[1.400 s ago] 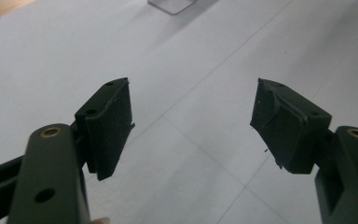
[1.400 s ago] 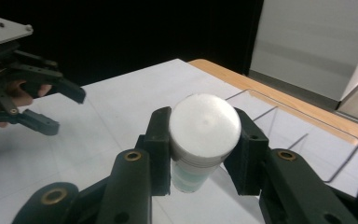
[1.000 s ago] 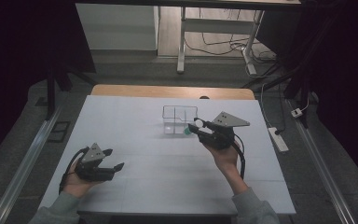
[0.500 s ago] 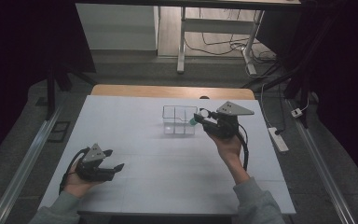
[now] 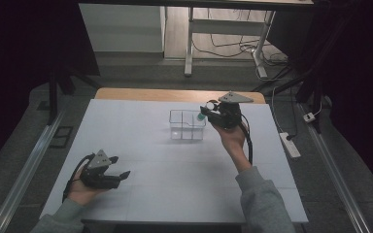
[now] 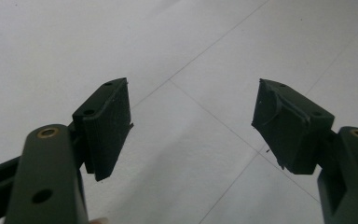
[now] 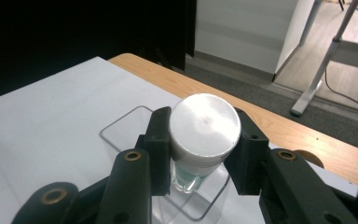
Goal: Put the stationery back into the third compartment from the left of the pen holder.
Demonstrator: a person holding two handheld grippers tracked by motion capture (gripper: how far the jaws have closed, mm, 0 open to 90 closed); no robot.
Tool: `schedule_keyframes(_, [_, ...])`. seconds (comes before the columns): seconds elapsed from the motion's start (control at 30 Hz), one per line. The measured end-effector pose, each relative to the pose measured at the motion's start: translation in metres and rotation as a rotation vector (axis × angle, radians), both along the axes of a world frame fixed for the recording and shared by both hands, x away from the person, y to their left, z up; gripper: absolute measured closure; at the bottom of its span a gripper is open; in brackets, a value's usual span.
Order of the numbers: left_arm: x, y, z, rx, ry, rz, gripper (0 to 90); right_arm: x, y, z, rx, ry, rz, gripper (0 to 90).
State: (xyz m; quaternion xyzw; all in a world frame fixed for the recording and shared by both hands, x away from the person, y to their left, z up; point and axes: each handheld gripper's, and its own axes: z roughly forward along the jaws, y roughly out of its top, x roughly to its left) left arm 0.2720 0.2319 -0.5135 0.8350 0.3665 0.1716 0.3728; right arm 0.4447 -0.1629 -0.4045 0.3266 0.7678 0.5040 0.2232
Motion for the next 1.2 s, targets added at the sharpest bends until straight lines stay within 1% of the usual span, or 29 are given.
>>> schedule_keyframes(0.13, [0.0, -0.001, -0.001, 0.003, 0.006, -0.004, 27.1, 0.012, 0.004, -0.005, -0.019, 0.024, -0.027, 63.0])
schedule_keyframes(0.2, [0.001, -0.002, -0.002, 0.004, 0.009, -0.006, 27.2, 0.017, 0.005, -0.008, -0.031, 0.037, -0.037, 63.0])
schedule_keyframes(0.3, [0.001, -0.002, -0.002, 0.007, 0.011, -0.009, 27.1, 0.021, 0.006, -0.014, -0.038, 0.056, -0.05, 62.2])
schedule_keyframes(0.33, [0.001, -0.002, -0.002, 0.007, 0.012, -0.009, 27.1, 0.023, 0.006, -0.015, -0.043, 0.064, -0.053, 60.0])
schedule_keyframes(0.37, [0.001, -0.002, -0.002, 0.008, 0.012, -0.01, 27.0, 0.023, 0.006, -0.016, -0.038, 0.07, -0.059, 54.4])
schedule_keyframes(0.47, [0.001, -0.002, -0.002, 0.008, 0.012, -0.009, 27.0, 0.021, 0.003, -0.015, -0.001, 0.078, -0.065, 45.7])
schedule_keyframes(0.57, [0.001, -0.002, -0.003, 0.008, 0.012, -0.01, 27.0, 0.013, -0.002, -0.013, 0.0, 0.066, -0.05, 42.7])
schedule_keyframes(0.67, [0.001, -0.002, -0.003, 0.011, 0.015, -0.012, 27.0, 0.003, -0.007, -0.013, 0.004, 0.053, -0.03, 41.7])
schedule_keyframes(0.83, [0.001, -0.002, -0.003, 0.009, 0.015, -0.008, 27.0, -0.016, -0.018, -0.018, -0.019, 0.045, 0.004, 41.2])
schedule_keyframes(0.93, [0.001, -0.003, -0.003, 0.01, 0.016, -0.006, 27.0, -0.028, -0.024, -0.022, -0.031, 0.051, 0.021, 41.1])
schedule_keyframes(1.07, [0.001, -0.002, -0.002, 0.009, 0.015, -0.006, 27.0, -0.043, -0.034, -0.029, -0.034, 0.063, 0.039, 41.2])
schedule_keyframes(1.13, [0.001, -0.002, -0.002, 0.008, 0.015, -0.005, 27.0, -0.052, -0.04, -0.034, -0.055, 0.07, 0.051, 41.2])
schedule_keyframes(1.2, [0.001, -0.002, -0.002, 0.009, 0.016, -0.006, 27.0, -0.061, -0.047, -0.038, -0.066, 0.076, 0.054, 41.1])
